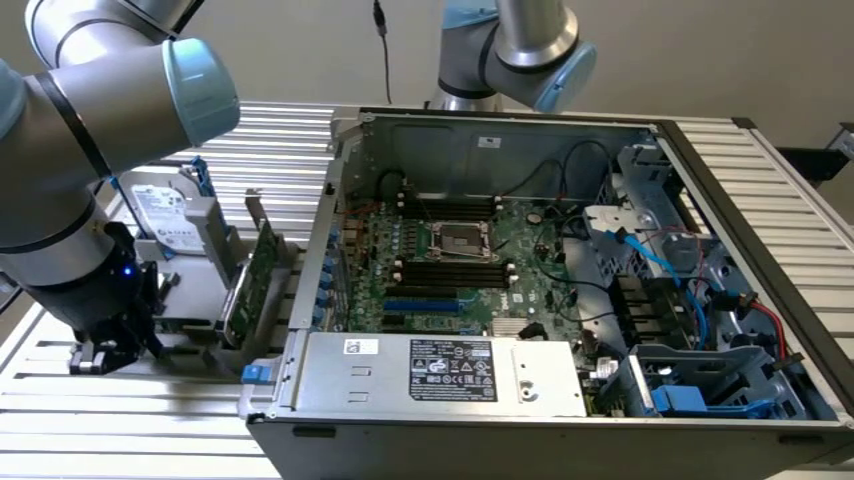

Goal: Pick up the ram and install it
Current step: 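Pick up the ram and move it above insertion slot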

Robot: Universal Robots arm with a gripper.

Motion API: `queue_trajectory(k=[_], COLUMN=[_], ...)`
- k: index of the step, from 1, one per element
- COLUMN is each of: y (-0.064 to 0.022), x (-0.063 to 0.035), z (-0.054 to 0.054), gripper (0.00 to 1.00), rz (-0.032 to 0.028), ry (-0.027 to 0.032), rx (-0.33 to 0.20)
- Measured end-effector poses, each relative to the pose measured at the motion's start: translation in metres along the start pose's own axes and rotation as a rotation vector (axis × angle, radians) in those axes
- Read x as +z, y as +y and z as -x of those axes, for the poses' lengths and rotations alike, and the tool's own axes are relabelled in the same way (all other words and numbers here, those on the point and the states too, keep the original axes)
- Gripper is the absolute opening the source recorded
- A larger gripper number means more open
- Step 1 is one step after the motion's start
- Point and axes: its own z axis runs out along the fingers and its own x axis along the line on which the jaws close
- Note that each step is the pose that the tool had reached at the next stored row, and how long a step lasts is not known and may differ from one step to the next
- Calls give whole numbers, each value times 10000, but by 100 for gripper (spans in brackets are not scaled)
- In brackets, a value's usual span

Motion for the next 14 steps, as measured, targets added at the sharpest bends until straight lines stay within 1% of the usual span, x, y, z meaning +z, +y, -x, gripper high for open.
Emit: queue_trajectory(k=[12,14], y=[0,2], x=[-2,-28], z=[0,1], gripper=[14,14], rz=[-1,0], ry=[-2,-2], rx=[0,0])
